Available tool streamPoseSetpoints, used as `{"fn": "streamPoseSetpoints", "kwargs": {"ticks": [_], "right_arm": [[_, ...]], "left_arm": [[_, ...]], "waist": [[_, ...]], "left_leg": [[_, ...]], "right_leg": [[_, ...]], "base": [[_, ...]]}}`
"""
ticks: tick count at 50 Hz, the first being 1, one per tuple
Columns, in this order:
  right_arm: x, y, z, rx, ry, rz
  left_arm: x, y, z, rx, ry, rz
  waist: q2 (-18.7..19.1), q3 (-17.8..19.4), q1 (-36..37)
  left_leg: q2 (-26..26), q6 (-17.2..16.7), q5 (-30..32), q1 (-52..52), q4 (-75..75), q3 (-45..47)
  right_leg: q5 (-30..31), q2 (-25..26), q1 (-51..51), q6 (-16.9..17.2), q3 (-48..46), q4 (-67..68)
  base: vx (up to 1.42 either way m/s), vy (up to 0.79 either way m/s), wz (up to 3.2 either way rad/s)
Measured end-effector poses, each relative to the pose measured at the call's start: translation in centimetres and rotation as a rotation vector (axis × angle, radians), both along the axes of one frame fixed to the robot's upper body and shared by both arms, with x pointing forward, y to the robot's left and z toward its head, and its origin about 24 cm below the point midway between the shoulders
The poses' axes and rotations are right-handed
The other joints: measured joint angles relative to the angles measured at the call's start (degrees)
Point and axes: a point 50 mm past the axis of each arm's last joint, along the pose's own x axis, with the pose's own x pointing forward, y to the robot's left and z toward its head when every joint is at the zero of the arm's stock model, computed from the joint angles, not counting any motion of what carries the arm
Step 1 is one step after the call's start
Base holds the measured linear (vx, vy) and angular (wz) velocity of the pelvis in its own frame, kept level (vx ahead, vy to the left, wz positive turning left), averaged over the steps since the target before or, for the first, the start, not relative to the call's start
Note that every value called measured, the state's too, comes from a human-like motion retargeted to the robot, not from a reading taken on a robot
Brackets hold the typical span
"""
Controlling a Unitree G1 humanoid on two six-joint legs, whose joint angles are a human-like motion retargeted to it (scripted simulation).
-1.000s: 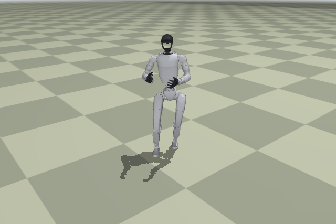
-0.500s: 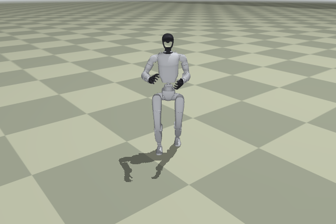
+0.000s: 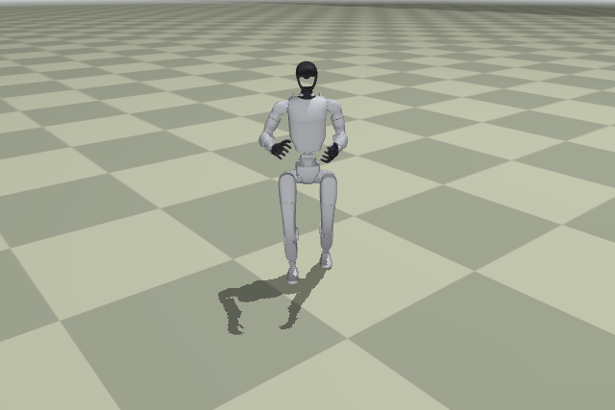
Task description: Dance
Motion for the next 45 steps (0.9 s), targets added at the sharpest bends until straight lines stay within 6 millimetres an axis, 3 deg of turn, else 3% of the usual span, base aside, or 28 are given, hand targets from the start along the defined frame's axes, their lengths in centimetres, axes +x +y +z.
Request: {"fn": "streamPoseSetpoints", "kwargs": {"ticks": [10, 17, 24, 29, 33, 35, 37, 42, 45], "right_arm": [[0.1, -1.1, -1.4, -0.036, 0.088, -0.028], [-1.4, -4.3, -5.3, -0.094, 0.271, -0.105], [-3.5, -5.2, -8.2, -0.083, 0.411, -0.108], [-4.8, -6.4, -9.5, -0.074, 0.474, -0.151], [-5.6, -7.5, -9.9, -0.067, 0.487, -0.208], [-5.9, -7.6, -9.9, -0.061, 0.486, -0.222], [-6.0, -7.5, -10.1, -0.055, 0.492, -0.228], [-6.6, -6.9, -11.3, -0.072, 0.568, -0.183], [-6.2, -6.3, -11.7, -0.101, 0.608, -0.125]], "left_arm": [[0.8, 0.9, 0.0, 0.048, -0.014, -0.036], [-1.0, 2.4, -2.7, 0.085, 0.100, -0.052], [-3.0, 3.3, -4.6, 0.103, 0.191, -0.105], [-3.5, 3.9, -5.3, 0.101, 0.218, -0.099], [-2.9, 4.4, -4.9, 0.099, 0.195, -0.037], [-2.4, 5.0, -4.6, 0.112, 0.172, 0.016], [-2.3, 5.6, -4.3, 0.111, 0.161, 0.064], [-3.3, 6.9, -4.7, 0.087, 0.176, 0.126], [-4.1, 7.6, -4.8, 0.087, 0.186, 0.134]], "waist": [[-1.3, 0.3, -0.3], [-2.4, 0.4, -0.9], [0.7, 1.5, -1.0], [3.2, 2.9, -2.4], [-0.5, 4.7, -5.4], [-2.9, 5.0, -7.3], [-3.4, 4.9, -9.2], [-3.2, 4.6, -9.1], [-5.6, 2.0, -9.1]], "left_leg": [[-1.0, 0.0, -0.5, -3.6, 2.2, -2.3], [-2.4, -0.2, -1.7, -8.0, 6.6, -1.6], [2.2, -3.8, -0.5, -5.3, 23.2, 0.0], [1.9, -4.8, -2.0, -0.2, 22.4, -2.7], [-4.6, -0.9, -4.5, 1.2, 12.0, -1.6], [-8.1, 1.7, -5.0, -0.2, 5.9, -0.3], [-8.6, 2.0, -3.8, -4.6, 4.4, 1.5], [-7.3, 0.4, -1.4, -16.2, 9.8, 4.9], [-10.5, -0.7, 4.1, -19.3, 4.2, 4.1]], "right_leg": [[-1.0, -1.7, -4.1, -0.9, -1.3, 5.1], [-0.8, -4.3, -9.8, -1.4, -3.2, 10.8], [0.3, -2.0, -16.2, -3.1, -5.4, 19.6], [2.6, -0.5, -22.5, -3.7, -5.3, 24.6], [5.1, -4.8, -28.5, -1.2, -0.5, 25.8], [8.7, -5.6, -31.6, 3.5, 5.2, 22.4], [12.5, -3.0, -33.7, 9.5, 10.6, 17.4], [6.1, -4.2, -30.4, 7.3, 7.5, 25.1], [2.2, -6.6, -24.2, 6.9, 7.2, 30.9]], "base": [[-0.07, -0.05, 0.26], [-0.15, -0.04, 0.44], [-0.23, 0.01, 0.28], [-0.38, 0.04, 0.01], [-0.57, 0.08, 0.24], [-0.66, 0.13, 0.45], [-0.67, 0.15, 0.34], [-0.61, 0.11, -0.06], [-0.51, 0.07, 0.49]]}}
